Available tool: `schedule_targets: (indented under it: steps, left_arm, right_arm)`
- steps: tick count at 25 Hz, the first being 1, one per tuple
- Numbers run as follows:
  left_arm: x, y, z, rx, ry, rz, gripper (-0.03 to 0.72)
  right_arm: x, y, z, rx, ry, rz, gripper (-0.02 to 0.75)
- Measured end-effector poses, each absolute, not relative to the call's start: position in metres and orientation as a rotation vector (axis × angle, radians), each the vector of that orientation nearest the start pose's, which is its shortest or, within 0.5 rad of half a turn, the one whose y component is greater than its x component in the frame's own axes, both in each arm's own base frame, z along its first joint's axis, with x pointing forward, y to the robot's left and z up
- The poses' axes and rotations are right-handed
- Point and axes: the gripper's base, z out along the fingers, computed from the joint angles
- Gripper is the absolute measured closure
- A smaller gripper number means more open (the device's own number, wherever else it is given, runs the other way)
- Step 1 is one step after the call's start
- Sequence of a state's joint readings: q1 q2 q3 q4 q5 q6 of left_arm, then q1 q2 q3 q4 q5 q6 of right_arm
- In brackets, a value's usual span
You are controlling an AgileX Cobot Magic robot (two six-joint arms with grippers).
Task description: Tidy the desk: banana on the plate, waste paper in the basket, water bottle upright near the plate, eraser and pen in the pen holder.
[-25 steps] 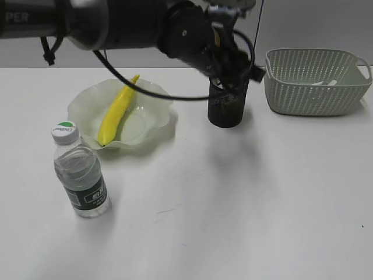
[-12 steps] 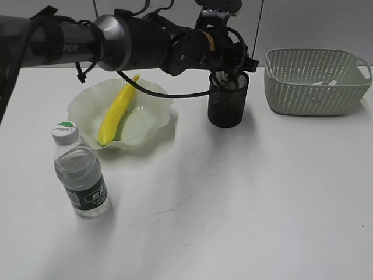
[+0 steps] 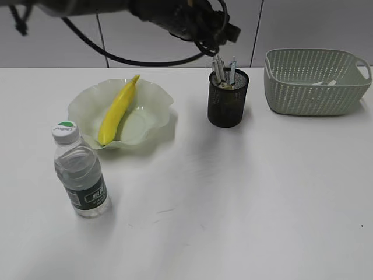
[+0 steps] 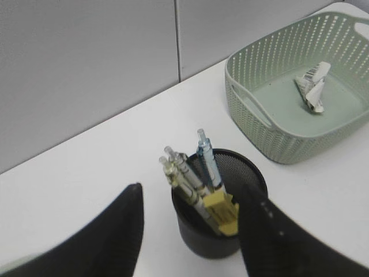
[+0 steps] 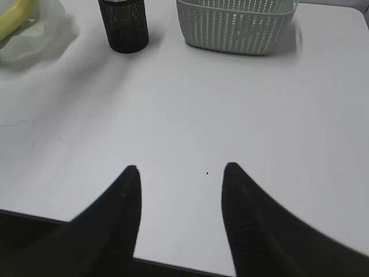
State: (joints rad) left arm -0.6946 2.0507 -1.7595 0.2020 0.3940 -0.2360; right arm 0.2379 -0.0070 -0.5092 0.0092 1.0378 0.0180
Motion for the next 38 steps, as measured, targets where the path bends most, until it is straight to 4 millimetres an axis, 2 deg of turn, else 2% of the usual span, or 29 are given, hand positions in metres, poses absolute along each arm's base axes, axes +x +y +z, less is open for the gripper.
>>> schedule_targets:
  steps: [3, 4, 6, 10, 14, 16, 21, 24, 26, 38]
  left_arm:
    - [0.345, -0.282, 0.304, 0.656, 2.075, -0.345, 0.307]
    - [0.33, -0.273, 0.306, 0.674, 2.084, -0.336, 0.309]
    - [0.293, -0.248, 0.323, 0.705, 2.064, -0.325, 0.312]
    - [0.21, -0.186, 0.335, 0.741, 2.093, -0.312, 0.312]
    - [0.134, -0.114, 0.326, 0.713, 2.168, -0.306, 0.309]
    - [0.095, -0.075, 0.323, 0.674, 2.148, -0.322, 0.307]
    - [0.03, -0.009, 0.306, 0.587, 2.083, -0.362, 0.288]
    - [0.004, 0.013, 0.299, 0.546, 2.028, -0.437, 0.264]
    - [-0.005, 0.02, 0.295, 0.534, 2.001, -0.474, 0.258]
    - [-0.001, 0.012, 0.288, 0.539, 1.981, -0.51, 0.258]
  right_arm:
    - [-0.006, -0.001, 0.282, -0.221, 1.997, 0.175, 0.366]
    - [-0.006, -0.001, 0.282, -0.221, 1.997, 0.175, 0.366]
    - [-0.006, -0.001, 0.282, -0.221, 1.997, 0.175, 0.366]
    - [-0.006, -0.001, 0.282, -0.221, 1.997, 0.175, 0.366]
    - [-0.006, -0.001, 0.282, -0.221, 1.997, 0.175, 0.366]
    - [-0.006, -0.001, 0.282, -0.221, 1.997, 0.175, 0.366]
    - [-0.006, -0.001, 0.282, -0.221, 1.997, 0.175, 0.367]
    - [-0.006, -0.001, 0.282, -0.221, 1.997, 0.175, 0.367]
    - [-0.006, -0.001, 0.282, -0.221, 1.998, 0.175, 0.367]
    - [-0.006, -0.001, 0.282, -0.221, 1.997, 0.175, 0.367]
